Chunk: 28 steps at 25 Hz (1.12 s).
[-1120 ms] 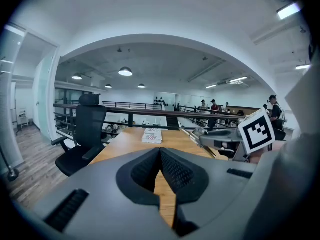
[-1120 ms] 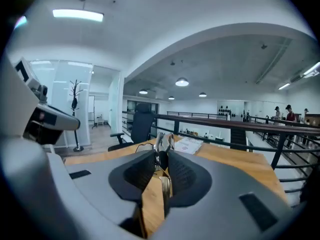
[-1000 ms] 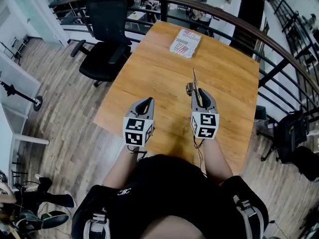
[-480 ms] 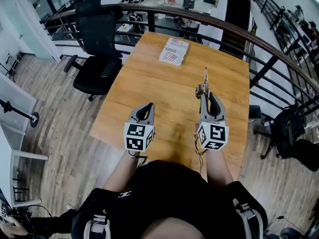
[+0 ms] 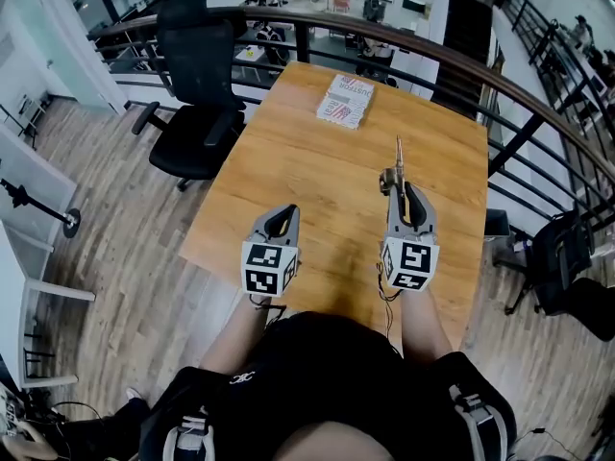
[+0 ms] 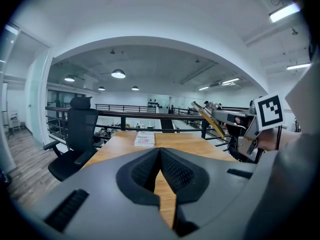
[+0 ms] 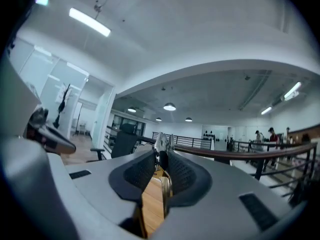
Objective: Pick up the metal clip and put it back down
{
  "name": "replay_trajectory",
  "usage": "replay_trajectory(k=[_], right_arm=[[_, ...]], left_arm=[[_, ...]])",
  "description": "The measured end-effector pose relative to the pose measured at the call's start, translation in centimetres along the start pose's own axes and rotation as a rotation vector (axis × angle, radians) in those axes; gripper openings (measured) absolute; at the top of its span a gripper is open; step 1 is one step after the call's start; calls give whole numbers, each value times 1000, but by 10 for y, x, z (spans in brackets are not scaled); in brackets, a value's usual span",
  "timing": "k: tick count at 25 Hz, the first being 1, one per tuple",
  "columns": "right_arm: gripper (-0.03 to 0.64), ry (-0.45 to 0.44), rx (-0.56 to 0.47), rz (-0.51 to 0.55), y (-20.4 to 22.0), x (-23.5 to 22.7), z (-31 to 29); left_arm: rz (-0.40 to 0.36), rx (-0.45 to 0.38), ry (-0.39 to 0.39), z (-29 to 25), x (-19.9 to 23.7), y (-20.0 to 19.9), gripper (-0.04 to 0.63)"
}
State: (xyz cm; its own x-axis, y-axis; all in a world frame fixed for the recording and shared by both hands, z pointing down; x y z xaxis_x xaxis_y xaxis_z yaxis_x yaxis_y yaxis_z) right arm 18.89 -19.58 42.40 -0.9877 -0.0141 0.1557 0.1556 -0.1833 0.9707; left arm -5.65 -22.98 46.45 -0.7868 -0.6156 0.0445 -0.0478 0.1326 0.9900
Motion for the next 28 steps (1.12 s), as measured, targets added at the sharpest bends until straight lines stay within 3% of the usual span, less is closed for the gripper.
replay_trajectory(k=[3,5,19,28], right_arm=[[95,-20,41,180,13,16,-4],[95,-41,72,236,27,24,-8],[95,-149,379,268,153,44,4],[92,-150,571,268,223,46,19]], left_arm=[[5,3,-22,9,6,2,12],[9,4,-38,13,11,3,12],[20,11,-101,34,20,10,12],[17,20,-96,34,16,11,12]])
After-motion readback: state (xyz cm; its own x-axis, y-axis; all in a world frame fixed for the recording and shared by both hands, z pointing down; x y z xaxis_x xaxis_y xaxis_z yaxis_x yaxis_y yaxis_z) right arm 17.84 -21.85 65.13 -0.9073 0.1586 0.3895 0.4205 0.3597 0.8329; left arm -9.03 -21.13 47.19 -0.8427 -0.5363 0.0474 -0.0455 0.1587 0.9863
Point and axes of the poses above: the fingertips, and each gripper's own axes: z backward along the fingers, x to its left, y out of its underside, the point moved 6 cm from there along z, backward along the fingers, and after that the axes turned 11 degrees about -x, right-handed, at the moved point
